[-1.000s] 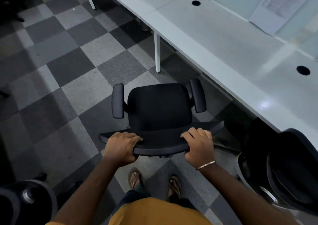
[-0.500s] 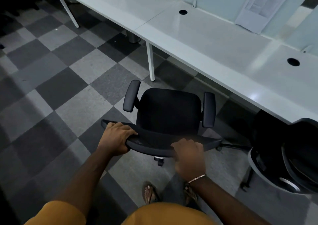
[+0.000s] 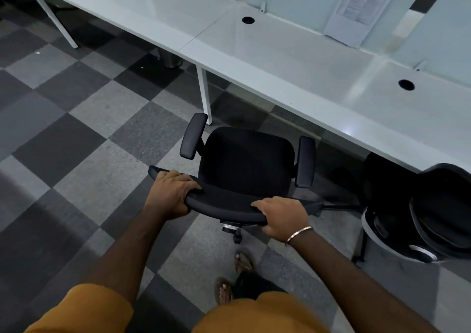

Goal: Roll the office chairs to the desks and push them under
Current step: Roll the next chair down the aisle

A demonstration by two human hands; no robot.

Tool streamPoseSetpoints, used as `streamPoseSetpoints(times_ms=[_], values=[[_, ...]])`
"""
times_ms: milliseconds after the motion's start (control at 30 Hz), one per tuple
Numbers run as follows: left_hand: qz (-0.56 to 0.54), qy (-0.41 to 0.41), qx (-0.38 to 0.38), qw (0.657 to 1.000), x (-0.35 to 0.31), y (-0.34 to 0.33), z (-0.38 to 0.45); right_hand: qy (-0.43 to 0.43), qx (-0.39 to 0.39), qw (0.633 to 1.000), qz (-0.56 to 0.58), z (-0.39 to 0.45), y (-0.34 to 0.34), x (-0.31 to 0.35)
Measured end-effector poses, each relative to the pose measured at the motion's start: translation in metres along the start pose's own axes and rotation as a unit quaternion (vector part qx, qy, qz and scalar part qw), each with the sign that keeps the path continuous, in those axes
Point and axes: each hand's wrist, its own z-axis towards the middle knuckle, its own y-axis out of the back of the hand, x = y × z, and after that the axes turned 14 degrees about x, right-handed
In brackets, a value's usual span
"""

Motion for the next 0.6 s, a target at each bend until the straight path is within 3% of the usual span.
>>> streamPoseSetpoints(times_ms=[333,600], values=[[-0.019,-0.019,-0.037,0.999,0.033,0.031,0.078,-0.029,0.123,0.991,0.033,0.080,0.061,-0.031],[-0.016,-0.049,-0.042,0.998,0.064,0.065,0.134,-0.069,0.095,0.991,0.063,0.123,0.093,-0.035]])
